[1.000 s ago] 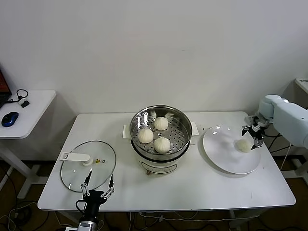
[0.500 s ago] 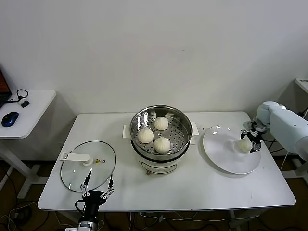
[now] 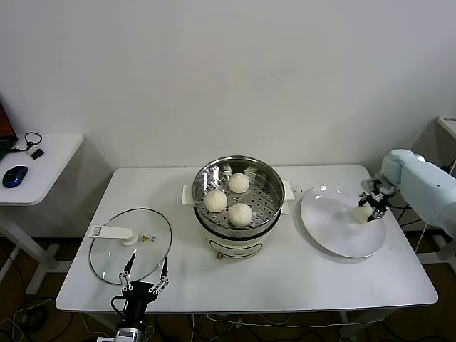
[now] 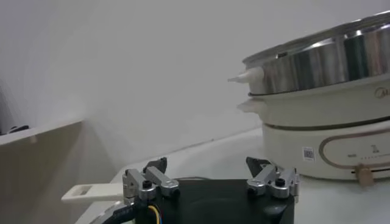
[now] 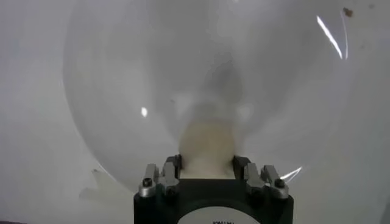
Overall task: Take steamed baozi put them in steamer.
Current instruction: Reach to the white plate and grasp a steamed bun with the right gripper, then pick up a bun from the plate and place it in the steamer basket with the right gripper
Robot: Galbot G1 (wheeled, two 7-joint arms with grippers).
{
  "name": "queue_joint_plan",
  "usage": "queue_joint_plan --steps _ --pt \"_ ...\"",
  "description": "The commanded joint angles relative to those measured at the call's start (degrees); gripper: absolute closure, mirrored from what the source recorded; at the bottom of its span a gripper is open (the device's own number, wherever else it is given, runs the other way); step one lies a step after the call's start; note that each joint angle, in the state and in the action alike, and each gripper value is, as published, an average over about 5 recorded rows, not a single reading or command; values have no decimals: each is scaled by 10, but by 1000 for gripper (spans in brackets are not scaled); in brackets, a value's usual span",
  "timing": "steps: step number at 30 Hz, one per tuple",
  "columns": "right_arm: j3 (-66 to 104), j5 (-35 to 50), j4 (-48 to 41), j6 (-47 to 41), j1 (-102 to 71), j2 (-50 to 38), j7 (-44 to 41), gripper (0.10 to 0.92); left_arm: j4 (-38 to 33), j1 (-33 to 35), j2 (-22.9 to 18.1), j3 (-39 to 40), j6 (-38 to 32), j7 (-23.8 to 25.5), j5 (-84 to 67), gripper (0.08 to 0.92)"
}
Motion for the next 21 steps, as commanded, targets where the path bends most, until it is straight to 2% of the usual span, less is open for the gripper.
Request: queue_joint_plan --steps 1,10,16,21 --pt "-152 148 128 -50 121 -46 -8 451 1 0 -14 2 0 0 2 177" --pt "-372 378 279 -118 353 -44 9 450 3 1 -14 5 0 0 4 177" --pt "-433 461 401 -196 451 -19 52 449 4 1 -15 5 1 1 5 177" --pt "-447 551 455 -262 504 10 80 448 1 1 -15 5 2 1 6 177"
